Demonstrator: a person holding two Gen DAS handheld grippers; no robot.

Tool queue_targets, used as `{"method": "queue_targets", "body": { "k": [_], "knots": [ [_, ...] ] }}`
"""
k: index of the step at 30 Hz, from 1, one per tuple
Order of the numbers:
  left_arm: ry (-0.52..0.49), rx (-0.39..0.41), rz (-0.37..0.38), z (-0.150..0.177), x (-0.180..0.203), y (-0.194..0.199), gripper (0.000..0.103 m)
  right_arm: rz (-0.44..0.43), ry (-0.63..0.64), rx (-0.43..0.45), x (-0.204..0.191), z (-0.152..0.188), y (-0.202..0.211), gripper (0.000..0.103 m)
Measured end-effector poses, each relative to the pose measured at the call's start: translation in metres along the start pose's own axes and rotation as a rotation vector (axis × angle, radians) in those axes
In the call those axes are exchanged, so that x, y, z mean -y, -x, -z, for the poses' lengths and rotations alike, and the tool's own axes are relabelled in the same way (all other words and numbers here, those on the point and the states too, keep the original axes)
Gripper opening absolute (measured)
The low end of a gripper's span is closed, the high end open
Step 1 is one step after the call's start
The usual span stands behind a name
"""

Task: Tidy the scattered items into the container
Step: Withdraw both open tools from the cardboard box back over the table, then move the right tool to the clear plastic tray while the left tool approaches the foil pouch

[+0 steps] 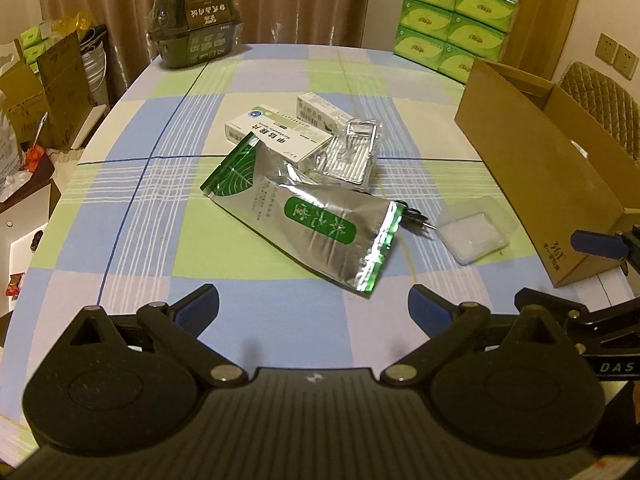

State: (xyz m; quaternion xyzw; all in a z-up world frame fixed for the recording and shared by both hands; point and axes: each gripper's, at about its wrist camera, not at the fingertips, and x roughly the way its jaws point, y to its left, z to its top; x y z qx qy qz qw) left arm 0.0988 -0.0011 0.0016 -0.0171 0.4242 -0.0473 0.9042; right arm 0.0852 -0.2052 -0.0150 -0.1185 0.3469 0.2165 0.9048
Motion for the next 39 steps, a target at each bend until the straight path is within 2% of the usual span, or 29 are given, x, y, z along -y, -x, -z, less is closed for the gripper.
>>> {"method": "queue_targets", "body": {
  "k": [7,11,21,25,31,33,35,39],
  "knots": [
    [0.021,-0.011,0.001,-0.004,-0.01,-0.014,0.099,0.025,0.024,-0.028,0.0,-0.007,-0.026,0.092],
    [0.03,-0.019,0.004,-0.006,-0.012,-0.022,0.099,0.069,0.03,-0.049,0.001,-0.011,-0.044,0.093],
    [0.05,-0.033,0.021,-0.006,-0.018,-0.039,0.099,0.162,-0.08,-0.081,0.01,-0.013,-0.078,0.1],
    [0.058,-0.03,0.027,-0.007,-0.02,-0.042,0.099,0.171,-0.151,-0.068,0.015,-0.015,-0.088,0.1],
    [0.066,-0.023,0.032,-0.009,-0.025,-0.045,0.099,0.173,-0.243,-0.105,0.024,-0.018,-0.103,0.1],
    [0.07,-0.022,0.032,-0.009,-0.027,-0.046,0.099,0.161,-0.285,-0.108,0.028,-0.017,-0.104,0.098],
    [0.072,-0.02,0.031,-0.009,-0.029,-0.048,0.099,0.155,-0.291,-0.102,0.029,-0.017,-0.102,0.087],
    [0.082,-0.021,0.031,-0.01,-0.034,-0.05,0.099,0.112,-0.267,-0.098,0.024,-0.014,-0.098,0.086]
  ]
}}
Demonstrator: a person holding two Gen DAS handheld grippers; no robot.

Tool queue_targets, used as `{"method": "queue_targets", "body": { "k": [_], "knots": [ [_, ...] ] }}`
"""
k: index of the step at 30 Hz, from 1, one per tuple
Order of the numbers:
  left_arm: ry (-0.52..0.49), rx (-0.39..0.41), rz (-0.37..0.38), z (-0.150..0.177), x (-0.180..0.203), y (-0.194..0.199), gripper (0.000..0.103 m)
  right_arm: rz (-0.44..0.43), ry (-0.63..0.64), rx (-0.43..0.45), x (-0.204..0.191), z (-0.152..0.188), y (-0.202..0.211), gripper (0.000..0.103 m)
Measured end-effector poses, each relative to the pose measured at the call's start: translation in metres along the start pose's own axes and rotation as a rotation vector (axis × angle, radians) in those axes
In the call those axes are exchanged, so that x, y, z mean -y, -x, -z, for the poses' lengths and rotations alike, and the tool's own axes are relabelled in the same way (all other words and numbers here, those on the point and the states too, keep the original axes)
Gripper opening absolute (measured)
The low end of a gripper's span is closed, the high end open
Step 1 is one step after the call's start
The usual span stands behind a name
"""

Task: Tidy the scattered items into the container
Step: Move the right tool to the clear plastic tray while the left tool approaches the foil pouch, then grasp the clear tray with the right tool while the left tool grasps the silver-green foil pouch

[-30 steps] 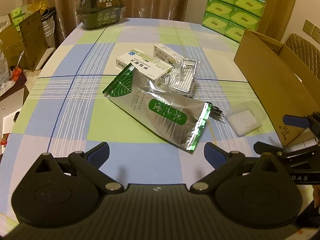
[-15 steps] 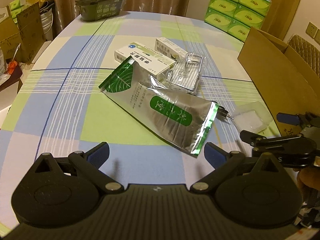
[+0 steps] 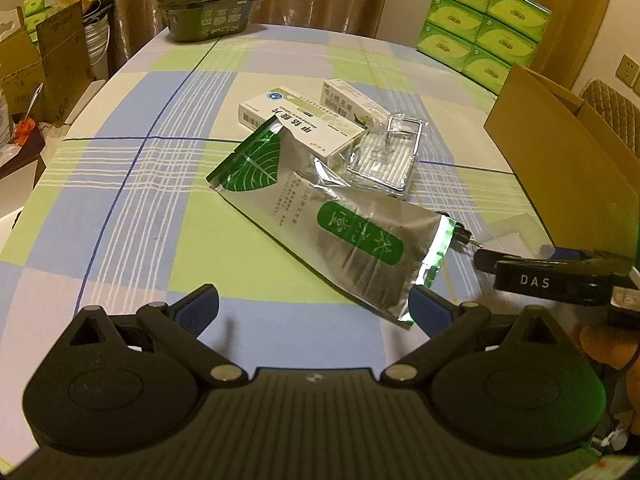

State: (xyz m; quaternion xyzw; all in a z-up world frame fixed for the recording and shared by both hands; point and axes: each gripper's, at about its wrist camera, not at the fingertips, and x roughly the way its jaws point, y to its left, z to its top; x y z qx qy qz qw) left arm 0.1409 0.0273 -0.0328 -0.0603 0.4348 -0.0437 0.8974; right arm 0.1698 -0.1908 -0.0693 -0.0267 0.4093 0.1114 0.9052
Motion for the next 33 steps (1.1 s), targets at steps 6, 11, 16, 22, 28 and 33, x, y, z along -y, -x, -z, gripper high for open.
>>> {"method": "queue_targets", "body": {
  "k": [6,11,16,22,28,33],
  "knots": [
    [0.038,0.014,0.005,-0.008,-0.005,-0.002,0.099,-0.07,0.049,0.0,-0.014,0.011,0.009,0.086],
    [0.08,0.034,0.003,-0.028,-0.002,-0.01,0.099,-0.097,0.088,0.006,-0.024,0.021,0.016,0.086],
    [0.12,0.02,-0.006,-0.046,0.008,-0.031,0.099,-0.088,0.092,0.011,-0.021,0.025,0.019,0.086],
    [0.204,-0.043,-0.033,-0.06,0.014,-0.064,0.099,-0.072,0.09,0.01,-0.006,0.024,0.021,0.086],
    [0.082,-0.104,-0.082,-0.055,0.02,-0.071,0.099,-0.077,0.082,0.008,0.001,0.028,0.027,0.086],
    [-0.051,-0.147,-0.096,-0.038,0.011,-0.048,0.099,-0.086,0.076,0.013,0.002,0.03,0.034,0.086]
  ]
}}
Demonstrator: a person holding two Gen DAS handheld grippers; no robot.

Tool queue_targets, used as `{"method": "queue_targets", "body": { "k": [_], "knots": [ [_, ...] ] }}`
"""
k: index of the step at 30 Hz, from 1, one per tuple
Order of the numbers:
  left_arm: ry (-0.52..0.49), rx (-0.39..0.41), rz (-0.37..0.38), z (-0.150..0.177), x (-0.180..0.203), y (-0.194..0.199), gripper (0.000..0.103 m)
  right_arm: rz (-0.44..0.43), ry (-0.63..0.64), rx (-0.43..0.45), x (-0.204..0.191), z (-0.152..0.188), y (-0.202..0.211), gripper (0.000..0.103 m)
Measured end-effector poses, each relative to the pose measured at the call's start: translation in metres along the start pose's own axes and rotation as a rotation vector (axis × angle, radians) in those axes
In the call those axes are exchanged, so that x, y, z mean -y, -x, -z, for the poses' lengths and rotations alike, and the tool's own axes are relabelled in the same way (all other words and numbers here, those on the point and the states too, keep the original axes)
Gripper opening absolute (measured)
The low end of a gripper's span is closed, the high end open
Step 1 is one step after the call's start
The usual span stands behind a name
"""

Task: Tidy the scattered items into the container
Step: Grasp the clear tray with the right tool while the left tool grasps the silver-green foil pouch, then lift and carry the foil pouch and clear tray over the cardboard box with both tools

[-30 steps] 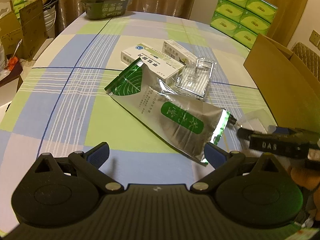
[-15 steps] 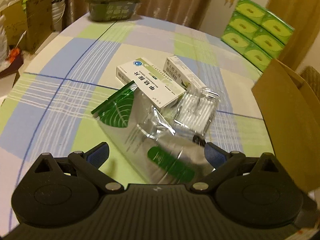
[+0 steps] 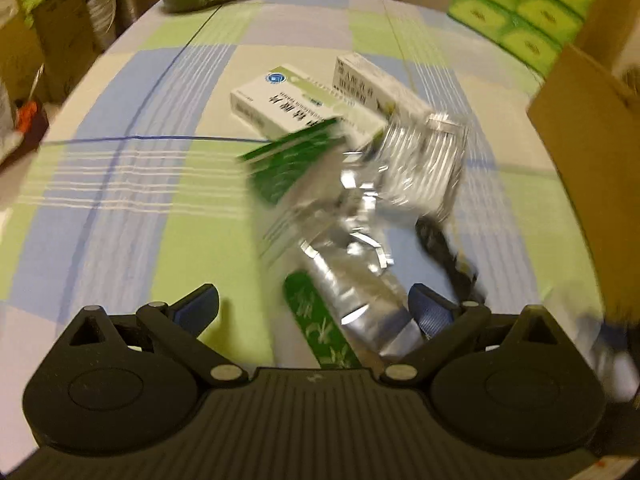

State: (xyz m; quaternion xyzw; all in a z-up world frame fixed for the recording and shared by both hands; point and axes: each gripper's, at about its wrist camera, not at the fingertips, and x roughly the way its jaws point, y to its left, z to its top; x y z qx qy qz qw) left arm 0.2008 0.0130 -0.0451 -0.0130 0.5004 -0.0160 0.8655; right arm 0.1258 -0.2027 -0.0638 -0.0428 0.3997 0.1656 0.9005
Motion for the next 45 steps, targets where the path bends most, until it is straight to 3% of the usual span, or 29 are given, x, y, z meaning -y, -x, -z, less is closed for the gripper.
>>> {"method": "queue_targets", "body": {
  "k": [4,9,13,18,22,26,30,32,35,38,41,45],
  "knots": [
    [-0.098,-0.033,-0.031,0.012,-0.01,0.016,0.099,-0.003,-0.011,0.008,0.002,0.001,0.005,0.086],
    [-0.18,-0.048,0.014,-0.004,-0.008,0.022,0.099,0.002,-0.015,0.013,0.004,-0.002,0.008,0.086],
    [-0.251,-0.109,0.076,-0.023,0.008,0.003,0.099,0.003,-0.005,0.018,0.006,-0.003,0.009,0.086],
    [-0.389,-0.17,0.055,-0.029,0.035,-0.024,0.098,-0.005,0.003,0.011,0.008,-0.001,0.005,0.086],
    [-0.427,-0.191,0.057,-0.03,0.039,-0.034,0.091,-0.012,-0.005,0.006,0.009,0.0,0.003,0.086],
    [-0.419,-0.2,0.071,-0.035,0.032,-0.031,0.067,-0.021,-0.007,0.008,0.009,-0.001,0.004,0.086],
    [-0.451,-0.211,0.085,-0.032,0.029,-0.022,0.054,-0.034,-0.007,0.013,0.008,-0.001,0.009,0.086],
    [-0.473,-0.227,0.111,-0.026,0.03,-0.013,0.052,-0.038,-0.005,0.014,0.007,0.0,0.011,0.086],
    [-0.512,-0.247,0.154,-0.012,0.034,-0.004,0.051,-0.038,0.001,0.011,0.006,0.002,0.012,0.086],
    [-0.537,-0.25,0.149,-0.001,0.037,0.001,0.053,-0.033,0.005,0.001,0.005,0.006,0.011,0.086],
    [-0.533,-0.245,0.138,0.004,0.036,0.0,0.063,-0.025,0.009,-0.011,0.005,0.008,0.008,0.086],
    [-0.531,-0.251,0.135,0.006,0.037,-0.005,0.07,-0.016,0.025,-0.026,0.003,0.008,0.003,0.087]
  ]
}}
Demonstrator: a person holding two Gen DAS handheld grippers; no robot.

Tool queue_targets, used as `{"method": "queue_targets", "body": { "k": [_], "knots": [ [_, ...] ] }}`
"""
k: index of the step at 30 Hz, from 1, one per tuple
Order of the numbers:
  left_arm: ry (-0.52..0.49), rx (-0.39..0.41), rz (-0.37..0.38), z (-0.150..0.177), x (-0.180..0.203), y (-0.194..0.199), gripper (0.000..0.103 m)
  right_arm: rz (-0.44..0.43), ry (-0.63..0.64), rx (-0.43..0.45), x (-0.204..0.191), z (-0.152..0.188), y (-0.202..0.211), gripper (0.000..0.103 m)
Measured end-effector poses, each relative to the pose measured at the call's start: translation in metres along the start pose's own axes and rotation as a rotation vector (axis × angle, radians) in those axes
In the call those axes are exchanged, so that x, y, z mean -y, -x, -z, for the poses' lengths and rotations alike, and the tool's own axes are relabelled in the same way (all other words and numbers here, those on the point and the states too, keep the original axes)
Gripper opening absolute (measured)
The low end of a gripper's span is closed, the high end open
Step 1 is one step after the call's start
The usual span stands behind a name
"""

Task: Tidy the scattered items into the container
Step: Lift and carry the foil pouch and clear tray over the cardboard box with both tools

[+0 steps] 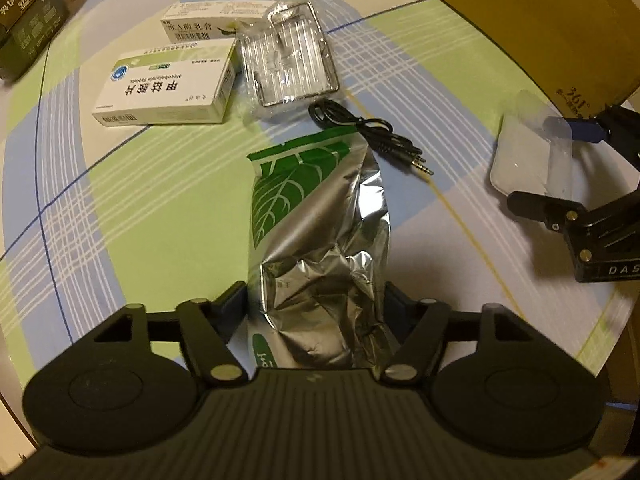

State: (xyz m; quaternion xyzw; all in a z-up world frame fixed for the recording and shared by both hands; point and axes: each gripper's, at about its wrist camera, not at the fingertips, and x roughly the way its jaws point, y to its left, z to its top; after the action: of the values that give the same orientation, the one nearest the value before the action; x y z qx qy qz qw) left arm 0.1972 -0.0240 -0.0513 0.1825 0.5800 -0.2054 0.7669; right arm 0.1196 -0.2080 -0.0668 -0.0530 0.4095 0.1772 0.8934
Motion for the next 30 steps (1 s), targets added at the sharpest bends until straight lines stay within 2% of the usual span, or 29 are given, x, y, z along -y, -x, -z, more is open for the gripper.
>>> {"method": "queue_targets", "body": {
  "k": [2,8,11,13,14,17,19,21,23,30],
  "knots": [
    [0.002,0.0,-0.004,0.0,0.0,-0.003,0.073,-0.001,0.013,-0.008,-0.002,-0.002,-0.003,0.088],
    [0.017,0.001,0.015,0.003,-0.003,-0.003,0.074,-0.001,0.055,-0.02,0.001,-0.012,-0.011,0.093],
    [0.02,0.002,0.028,0.005,-0.005,-0.003,0.074,-0.021,0.093,-0.055,0.001,-0.017,-0.017,0.094],
    [0.017,0.003,0.036,0.005,-0.006,-0.004,0.074,-0.032,0.11,-0.084,0.002,-0.02,-0.02,0.092],
    [0.015,0.001,0.039,0.004,-0.007,-0.004,0.074,-0.038,0.11,-0.091,0.003,-0.021,-0.02,0.082],
    [0.012,-0.005,0.04,0.004,-0.006,-0.004,0.074,-0.036,0.11,-0.09,0.002,-0.021,-0.016,0.082],
    [0.009,-0.004,0.039,0.004,-0.006,-0.003,0.071,-0.041,0.098,-0.076,0.0,-0.019,-0.011,0.082],
    [0.008,0.001,0.038,0.004,-0.005,-0.002,0.06,-0.047,0.084,-0.064,-0.001,-0.017,-0.004,0.082],
    [0.005,0.01,0.026,0.005,-0.004,0.002,0.054,-0.051,0.072,-0.058,-0.004,-0.016,0.002,0.082],
    [0.006,0.013,0.029,0.017,0.008,0.01,0.05,-0.057,0.06,-0.033,-0.012,-0.015,0.025,0.082]
  ]
}}
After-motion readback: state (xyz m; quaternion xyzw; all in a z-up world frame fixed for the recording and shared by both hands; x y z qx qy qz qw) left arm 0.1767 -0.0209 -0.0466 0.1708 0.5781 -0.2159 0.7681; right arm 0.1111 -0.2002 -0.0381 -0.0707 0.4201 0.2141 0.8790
